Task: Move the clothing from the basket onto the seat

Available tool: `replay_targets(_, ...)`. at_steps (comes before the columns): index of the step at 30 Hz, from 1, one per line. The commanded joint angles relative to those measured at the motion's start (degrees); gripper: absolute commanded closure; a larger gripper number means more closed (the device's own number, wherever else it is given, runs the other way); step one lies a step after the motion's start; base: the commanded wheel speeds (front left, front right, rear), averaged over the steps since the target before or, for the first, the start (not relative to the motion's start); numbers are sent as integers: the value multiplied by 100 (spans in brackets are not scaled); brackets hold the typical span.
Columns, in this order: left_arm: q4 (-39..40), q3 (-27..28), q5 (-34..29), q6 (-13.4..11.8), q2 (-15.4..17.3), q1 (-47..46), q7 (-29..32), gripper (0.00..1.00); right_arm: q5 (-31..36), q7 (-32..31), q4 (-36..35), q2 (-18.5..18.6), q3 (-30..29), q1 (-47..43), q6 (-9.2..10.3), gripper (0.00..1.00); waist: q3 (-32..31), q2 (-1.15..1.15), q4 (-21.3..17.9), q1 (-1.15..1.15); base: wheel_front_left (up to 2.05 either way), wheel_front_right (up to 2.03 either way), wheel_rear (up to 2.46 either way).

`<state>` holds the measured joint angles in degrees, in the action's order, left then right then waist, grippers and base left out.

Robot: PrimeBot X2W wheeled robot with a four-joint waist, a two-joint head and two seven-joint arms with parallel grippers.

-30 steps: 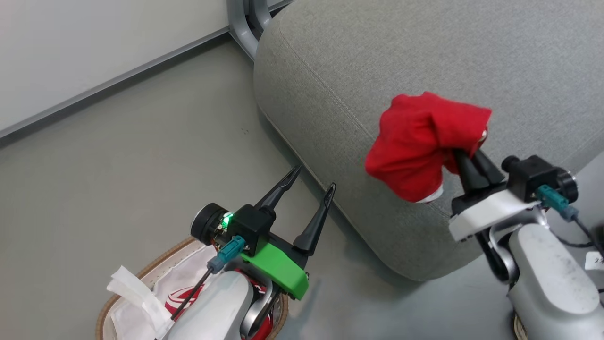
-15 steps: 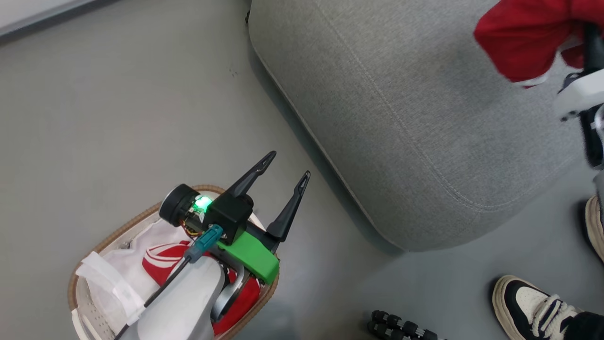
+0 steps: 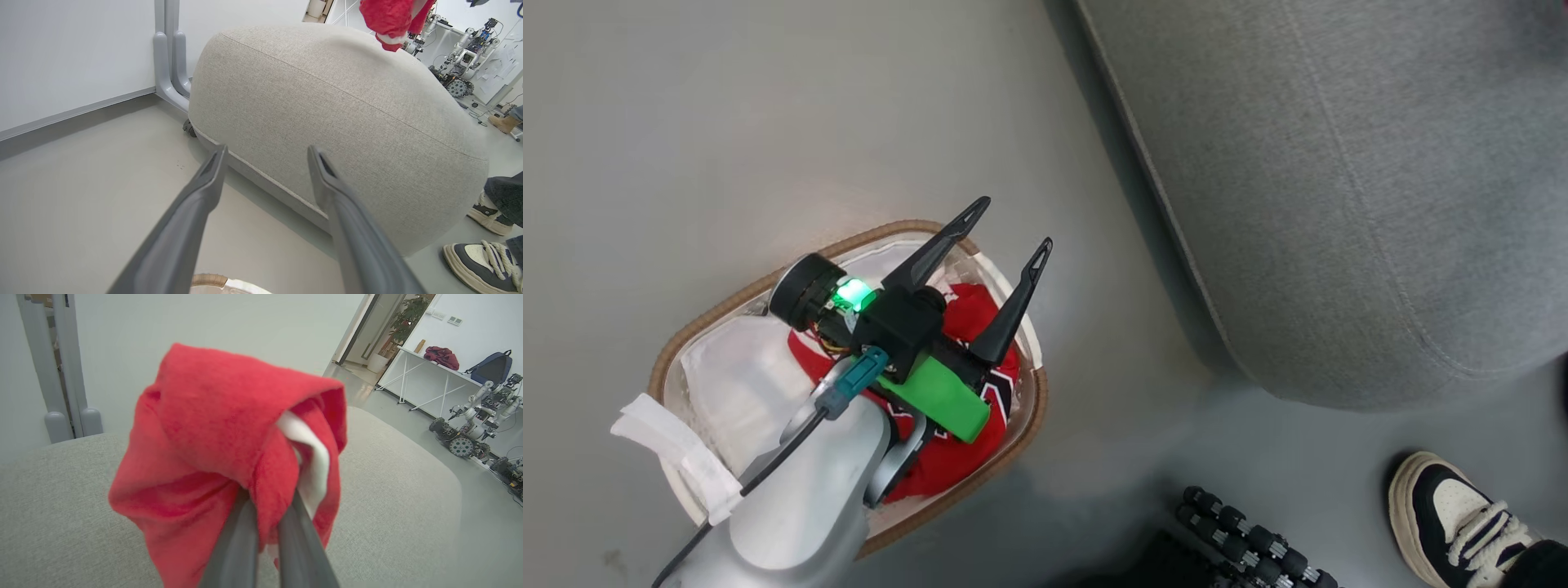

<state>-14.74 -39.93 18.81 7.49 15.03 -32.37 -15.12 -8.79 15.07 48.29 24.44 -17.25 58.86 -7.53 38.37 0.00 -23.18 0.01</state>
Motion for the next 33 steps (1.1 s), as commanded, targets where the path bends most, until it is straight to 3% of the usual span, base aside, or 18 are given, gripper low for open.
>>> replay_targets(1,45,30,-36,-1,33,-121,-5,0,78,14,63,-12,-146,81,8,19,422,0,444,-1,0,0,0)
replay_targets(2,53,48,-29,-1,32,-124,-5,0,137,14,106,-74,-243,61,8,0,429,0,470,-1,0,0,0)
replay_targets(9,51,199,-90,-1,-47,-61,-5,0,425,14,-473,-584,-380,-586,8,0,262,0,540,-1,0,0,0)
replay_targets(18,6,674,-128,-1,-211,294,-5,0,68,14,-1678,-1152,-74,-2049,8,0,-333,0,577,-1,0,0,0)
replay_targets(26,-81,1292,-237,-1,-453,715,-5,0,-391,14,-2597,-1571,303,-3199,8,0,-1054,0,997,-1,0,0,0)
replay_targets(33,-269,2120,-430,-4,-735,1173,-5,0,-504,14,-2811,-1792,965,-3722,8,0,-1578,0,1421,-1,0,0,0)
